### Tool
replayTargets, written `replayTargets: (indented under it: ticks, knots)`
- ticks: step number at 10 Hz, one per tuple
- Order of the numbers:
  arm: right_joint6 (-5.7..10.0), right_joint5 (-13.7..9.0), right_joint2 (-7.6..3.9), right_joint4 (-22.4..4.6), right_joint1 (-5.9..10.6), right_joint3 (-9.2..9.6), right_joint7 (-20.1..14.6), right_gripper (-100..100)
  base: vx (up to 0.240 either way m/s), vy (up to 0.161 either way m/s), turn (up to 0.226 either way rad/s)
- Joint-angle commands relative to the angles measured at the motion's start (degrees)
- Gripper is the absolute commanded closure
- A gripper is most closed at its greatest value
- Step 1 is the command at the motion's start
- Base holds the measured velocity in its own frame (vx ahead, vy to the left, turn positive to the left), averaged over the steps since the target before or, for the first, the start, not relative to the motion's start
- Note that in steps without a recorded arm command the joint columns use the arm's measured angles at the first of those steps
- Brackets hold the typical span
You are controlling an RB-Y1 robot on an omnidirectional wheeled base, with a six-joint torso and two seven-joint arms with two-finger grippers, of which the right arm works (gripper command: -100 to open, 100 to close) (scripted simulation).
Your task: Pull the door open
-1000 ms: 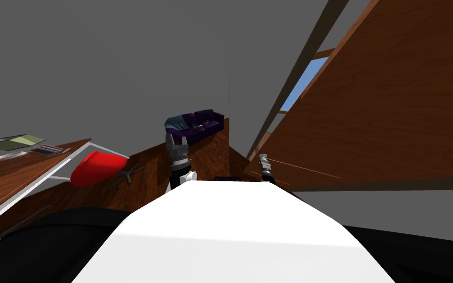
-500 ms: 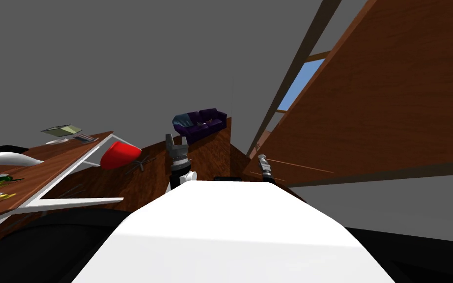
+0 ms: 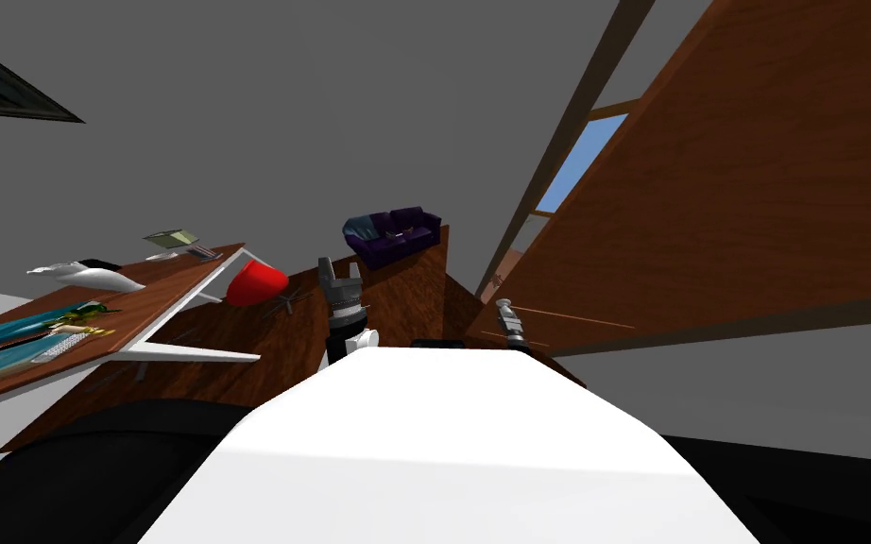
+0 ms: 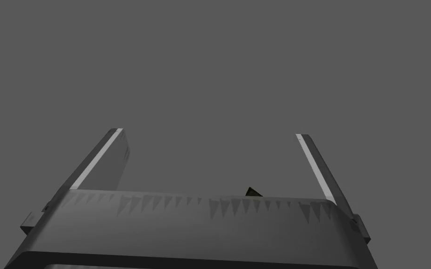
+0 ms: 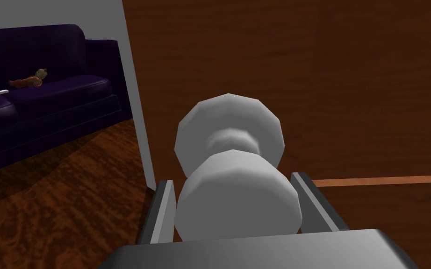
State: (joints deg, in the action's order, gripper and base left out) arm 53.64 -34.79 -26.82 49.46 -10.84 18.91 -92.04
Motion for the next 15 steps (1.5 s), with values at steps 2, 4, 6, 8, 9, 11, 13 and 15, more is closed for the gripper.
replayTargets:
  ticks: [2,4,6,8,9,11,13,15]
  knots:
    - [2.00,0.8,-1.42,-0.5,-0.75,1.58,-2.0,100,-0.210,0.000,0.101]
    - [3.24,1.4,-2.48,-0.5,-1.42,2.68,-3.3,100,-0.208,-0.046,0.099]
    - [3.09,1.4,-2.59,-0.3,-1.56,2.75,-3.3,100,-0.158,-0.032,0.048]
    - [4.50,2.0,-3.26,-0.9,-2.11,3.73,-4.4,100,-0.182,-0.040,0.125]
    - [5.18,2.2,-3.59,-1.2,-2.30,4.09,-4.9,100,-0.188,-0.058,0.139]
    - [6.69,2.7,-4.35,-1.9,-2.70,4.91,-6.0,100,-0.188,-0.050,0.132]
    - [8.19,3.1,-5.09,-2.5,-3.10,5.71,-7.1,100,-0.181,-0.052,0.145]
    - [9.40,3.5,-5.69,-3.0,-3.42,6.36,-8.0,100,-0.203,-0.053,0.111]
